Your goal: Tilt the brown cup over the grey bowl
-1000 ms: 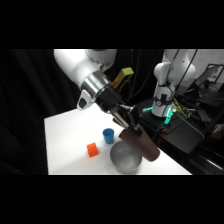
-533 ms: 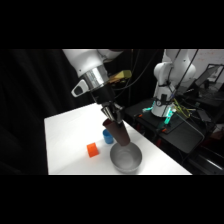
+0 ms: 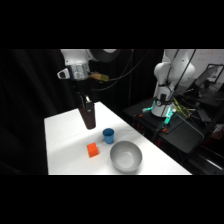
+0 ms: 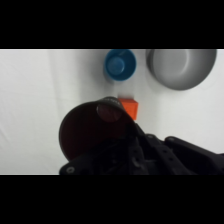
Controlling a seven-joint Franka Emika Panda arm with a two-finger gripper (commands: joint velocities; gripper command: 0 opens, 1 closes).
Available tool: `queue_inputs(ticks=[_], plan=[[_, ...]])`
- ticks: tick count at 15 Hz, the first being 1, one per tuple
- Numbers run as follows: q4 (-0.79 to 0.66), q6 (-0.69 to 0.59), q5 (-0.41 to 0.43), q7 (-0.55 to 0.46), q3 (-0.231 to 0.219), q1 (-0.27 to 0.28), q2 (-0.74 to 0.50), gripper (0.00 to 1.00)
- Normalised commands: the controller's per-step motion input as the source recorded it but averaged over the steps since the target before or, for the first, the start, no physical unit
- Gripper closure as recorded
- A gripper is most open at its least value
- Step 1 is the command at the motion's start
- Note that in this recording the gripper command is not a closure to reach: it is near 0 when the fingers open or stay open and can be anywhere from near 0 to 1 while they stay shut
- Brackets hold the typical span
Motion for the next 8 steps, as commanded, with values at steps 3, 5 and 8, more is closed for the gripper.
queue_inputs(ticks=[3,5,8], plan=[[-0.04,0.38,-0.296,0.49,-0.09,-0.009,0.1,0.14],[-0.02,0.36,-0.175,0.38,-0.063,-0.005,0.22,0.14],[-0.02,0.36,-0.099,0.29,-0.057,-0.008,0.26,0.14]])
